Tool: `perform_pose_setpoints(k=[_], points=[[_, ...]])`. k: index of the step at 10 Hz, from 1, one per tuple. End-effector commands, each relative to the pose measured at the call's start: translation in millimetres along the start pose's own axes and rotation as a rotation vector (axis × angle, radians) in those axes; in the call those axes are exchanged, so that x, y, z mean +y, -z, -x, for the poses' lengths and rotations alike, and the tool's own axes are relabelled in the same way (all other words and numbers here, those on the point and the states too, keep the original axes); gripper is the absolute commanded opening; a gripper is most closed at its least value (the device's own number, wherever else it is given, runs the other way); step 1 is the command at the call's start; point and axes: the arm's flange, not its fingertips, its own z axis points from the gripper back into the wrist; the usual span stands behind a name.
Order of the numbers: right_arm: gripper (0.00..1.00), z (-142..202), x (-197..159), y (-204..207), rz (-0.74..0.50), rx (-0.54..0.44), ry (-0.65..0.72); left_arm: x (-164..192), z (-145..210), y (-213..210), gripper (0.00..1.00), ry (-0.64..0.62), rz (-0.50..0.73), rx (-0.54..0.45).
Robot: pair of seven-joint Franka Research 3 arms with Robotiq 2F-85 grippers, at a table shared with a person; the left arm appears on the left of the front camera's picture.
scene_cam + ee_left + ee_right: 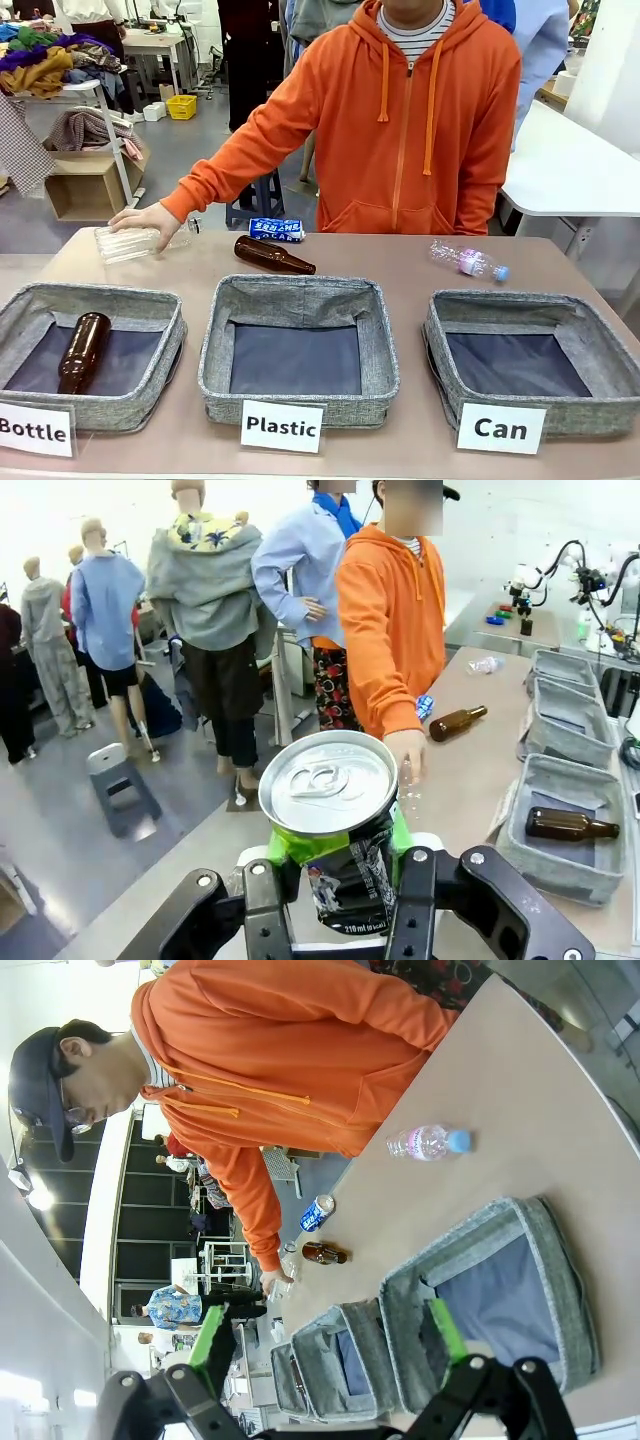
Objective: Sort the can waste into the basket.
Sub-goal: Pick up the can waste from the table and place it in the right Fabric basket.
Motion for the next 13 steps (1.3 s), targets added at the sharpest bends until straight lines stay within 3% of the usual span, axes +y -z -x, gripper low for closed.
perform_pose_setpoints(k=[1, 3, 4, 6, 10, 11, 13], points=[[1.00, -3, -1, 1, -0.028, -0.009, -0.012, -4, 3, -6, 0.01, -0.010, 0.010, -0.003], [1.00, -3, -1, 1, -0.028, -0.009, -0.012, -4, 3, -6, 0.01, -0.010, 0.010, -0.003], [1.00, -3, -1, 1, -0.028, -0.009, -0.012, 1, 2, 1, 0.40, -0.004, 0.000, -0.002], [1.00, -3, -1, 1, -0.028, -0.009, -0.012, -17, 5, 66, 0.40, -0.059, 0.172, -0.005], [1.00, -3, -1, 1, -0.028, -0.009, -0.012, -140, 20, 158, 0.40, 0.020, 0.360, 0.098], [1.00, -3, -1, 1, -0.028, -0.009, -0.012, -175, 23, 179, 0.40, -0.018, 0.206, 0.003], [1.00, -3, -1, 1, -0.028, -0.009, -0.012, -248, 47, 198, 0.40, 0.009, 0.150, 0.006]])
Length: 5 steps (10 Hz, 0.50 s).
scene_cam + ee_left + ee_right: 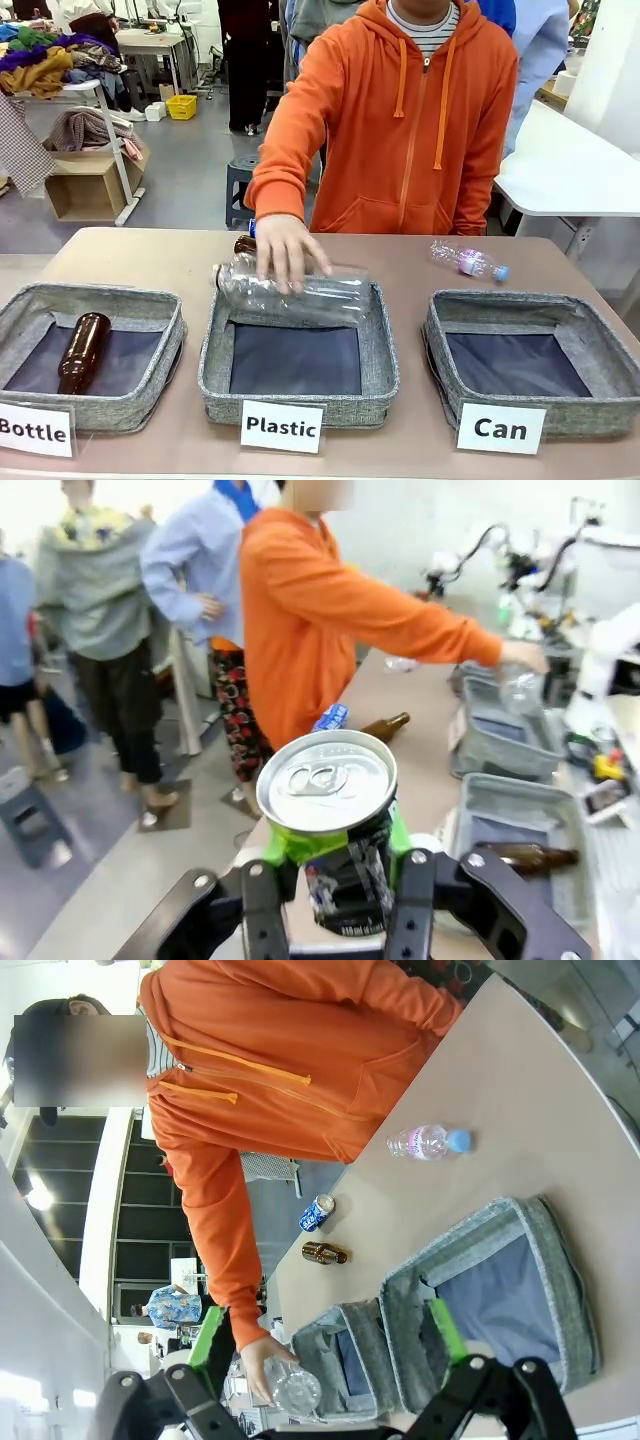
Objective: Sort the can waste into the basket.
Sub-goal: Pick up the can waste from the table and place it in the right Fabric basket.
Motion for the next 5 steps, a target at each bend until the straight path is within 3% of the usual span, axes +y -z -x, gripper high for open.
perform_pose_setpoints(k=[1, 4, 5], points=[[1.00, -3, -1, 1, -0.029, -0.010, -0.012, -210, 61, 110, 0.40, 0.114, -0.039, -0.009], [1.00, -3, -1, 1, -0.029, -0.010, -0.012, -262, 86, 126, 0.40, 0.236, 0.106, 0.059], [1.00, -3, -1, 1, -0.029, -0.010, -0.012, -263, 79, 127, 0.40, 0.235, 0.116, 0.002]])
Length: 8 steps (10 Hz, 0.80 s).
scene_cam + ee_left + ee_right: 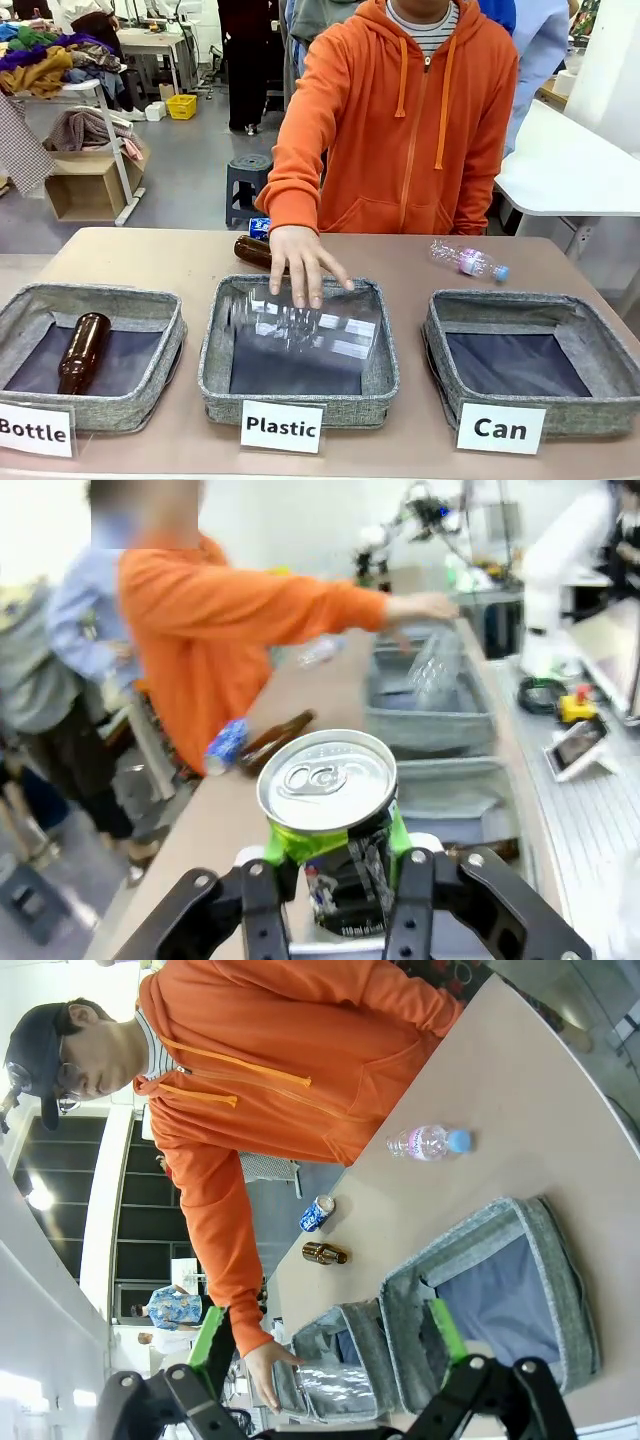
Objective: Sort the can waste into the basket.
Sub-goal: Pick up the can waste from the table and place it in the right Fabric basket.
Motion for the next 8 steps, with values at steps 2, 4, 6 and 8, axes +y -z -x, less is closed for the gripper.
perform_pose_setpoints(k=[2, 4, 6, 8], points=[[1.00, -3, -1, 1, -0.028, -0.009, -0.012, 0, 0, 0, 0.40, 0.000, 0.000, 0.000], [1.00, -3, -1, 1, -0.028, -0.009, -0.012, 0, 0, 0, 0.40, 0.000, 0.000, 0.000], [1.00, -3, -1, 1, -0.028, -0.009, -0.012, -17, 1, 15, 0.40, 0.012, -0.003, -0.002], [1.00, 0, 0, 1, 0.001, 0.001, 0.001, -63, 10, 98, 0.40, 0.062, 0.123, -0.044]])
